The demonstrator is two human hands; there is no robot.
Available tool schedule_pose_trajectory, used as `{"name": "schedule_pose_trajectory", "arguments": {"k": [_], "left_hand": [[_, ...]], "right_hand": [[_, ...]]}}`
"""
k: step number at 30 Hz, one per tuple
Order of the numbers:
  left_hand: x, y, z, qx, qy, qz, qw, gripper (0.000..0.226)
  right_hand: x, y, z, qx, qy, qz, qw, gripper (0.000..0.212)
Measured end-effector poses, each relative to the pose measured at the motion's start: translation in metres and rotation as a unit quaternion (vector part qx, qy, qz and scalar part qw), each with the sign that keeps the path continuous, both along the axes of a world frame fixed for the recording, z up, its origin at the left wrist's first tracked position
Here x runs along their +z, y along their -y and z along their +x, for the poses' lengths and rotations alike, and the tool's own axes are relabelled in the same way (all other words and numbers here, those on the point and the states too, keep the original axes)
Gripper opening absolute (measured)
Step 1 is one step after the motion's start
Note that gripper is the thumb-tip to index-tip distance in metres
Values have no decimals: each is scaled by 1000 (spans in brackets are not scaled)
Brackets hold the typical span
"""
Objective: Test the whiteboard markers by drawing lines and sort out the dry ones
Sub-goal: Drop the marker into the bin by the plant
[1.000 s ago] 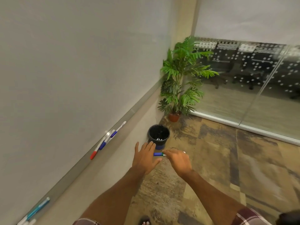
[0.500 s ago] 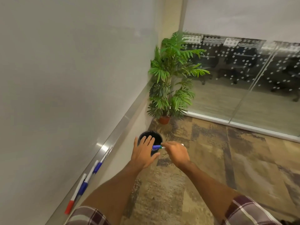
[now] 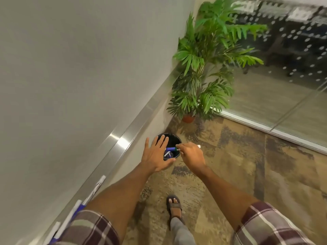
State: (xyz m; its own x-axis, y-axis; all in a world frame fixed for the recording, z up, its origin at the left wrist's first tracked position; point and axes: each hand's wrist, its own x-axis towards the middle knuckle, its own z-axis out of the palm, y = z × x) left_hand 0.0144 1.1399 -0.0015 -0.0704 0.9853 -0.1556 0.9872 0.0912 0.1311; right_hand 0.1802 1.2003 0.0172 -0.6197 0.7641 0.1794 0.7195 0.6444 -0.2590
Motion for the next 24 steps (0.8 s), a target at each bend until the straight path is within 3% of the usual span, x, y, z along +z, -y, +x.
{"name": "schedule_pose_trajectory", "arguments": {"k": [12,24], "left_hand": [[-104,-168,-25,86,9,-83,993,92],[-185,-223,-43,131,36,-128,982,93]], "right_hand": [[-104,-184,-48,78,41,-65,994,24],[-198,-258,-77,88,76,-156,981,40]]}}
